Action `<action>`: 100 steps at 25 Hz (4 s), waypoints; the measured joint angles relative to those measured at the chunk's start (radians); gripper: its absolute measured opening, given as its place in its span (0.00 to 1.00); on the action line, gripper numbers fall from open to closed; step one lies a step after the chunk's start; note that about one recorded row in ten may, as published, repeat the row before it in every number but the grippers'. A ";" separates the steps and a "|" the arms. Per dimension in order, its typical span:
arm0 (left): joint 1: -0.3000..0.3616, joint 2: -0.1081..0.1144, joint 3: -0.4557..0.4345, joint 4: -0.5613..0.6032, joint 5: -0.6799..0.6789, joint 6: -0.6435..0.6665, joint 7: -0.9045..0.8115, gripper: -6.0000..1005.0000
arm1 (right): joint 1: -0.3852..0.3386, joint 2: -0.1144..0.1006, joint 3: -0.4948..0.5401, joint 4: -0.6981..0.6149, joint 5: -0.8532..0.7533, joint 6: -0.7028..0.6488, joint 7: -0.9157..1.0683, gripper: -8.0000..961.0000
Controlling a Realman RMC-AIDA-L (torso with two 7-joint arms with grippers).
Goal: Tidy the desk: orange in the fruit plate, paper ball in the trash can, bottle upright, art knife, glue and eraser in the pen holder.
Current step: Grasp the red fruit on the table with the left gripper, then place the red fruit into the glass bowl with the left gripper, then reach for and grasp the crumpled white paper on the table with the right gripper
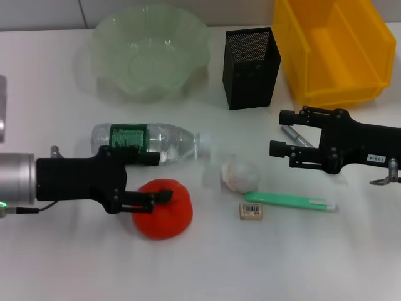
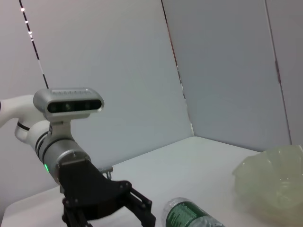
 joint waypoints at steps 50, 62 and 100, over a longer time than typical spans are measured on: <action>-0.245 -0.080 -0.253 -0.212 -0.542 -0.577 0.192 0.12 | 0.021 0.000 0.000 0.006 0.000 0.016 0.039 0.77; -0.331 -0.086 -0.240 -0.329 -0.692 -0.743 0.467 0.34 | 0.023 0.009 0.002 0.006 0.000 0.033 0.041 0.77; 0.045 0.048 0.170 -0.039 -0.421 0.016 0.002 0.83 | 0.192 -0.100 -0.102 -0.287 -0.186 -0.046 0.561 0.77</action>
